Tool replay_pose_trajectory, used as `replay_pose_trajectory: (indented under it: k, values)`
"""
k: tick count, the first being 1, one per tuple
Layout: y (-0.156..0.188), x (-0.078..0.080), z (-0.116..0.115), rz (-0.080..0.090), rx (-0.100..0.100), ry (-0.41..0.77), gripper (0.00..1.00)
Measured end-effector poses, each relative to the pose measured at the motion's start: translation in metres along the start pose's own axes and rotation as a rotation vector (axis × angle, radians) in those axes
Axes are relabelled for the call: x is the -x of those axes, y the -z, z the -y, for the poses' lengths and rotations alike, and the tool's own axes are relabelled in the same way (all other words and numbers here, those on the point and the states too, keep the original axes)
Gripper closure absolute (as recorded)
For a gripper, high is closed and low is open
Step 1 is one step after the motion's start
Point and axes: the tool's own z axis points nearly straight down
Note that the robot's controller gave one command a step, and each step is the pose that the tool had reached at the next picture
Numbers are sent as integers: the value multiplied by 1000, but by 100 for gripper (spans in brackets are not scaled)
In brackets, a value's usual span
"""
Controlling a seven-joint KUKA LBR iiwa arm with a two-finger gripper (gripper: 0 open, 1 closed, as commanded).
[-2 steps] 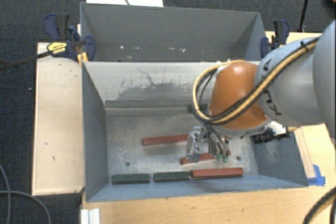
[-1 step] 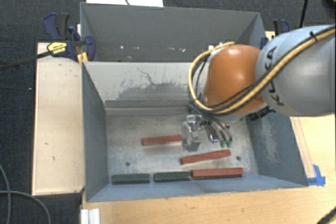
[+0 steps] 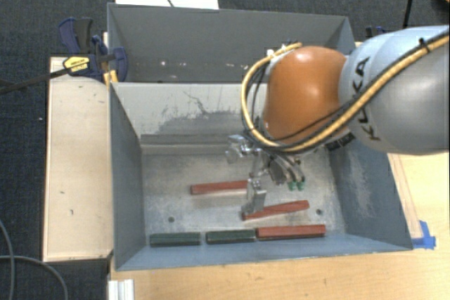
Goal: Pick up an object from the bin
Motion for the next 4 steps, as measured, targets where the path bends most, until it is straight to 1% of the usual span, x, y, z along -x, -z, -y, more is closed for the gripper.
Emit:
replay_pose_trajectory:
  k: [1,2,3,4]
  values:
    - [-1,0,1,-2,-1,-2,0]
    - [-48,6,-10,5,-1,25,0]
    - [-111,-15,-4,-5,0,107,100]
    - [-111,-15,-4,-5,0,106,100]
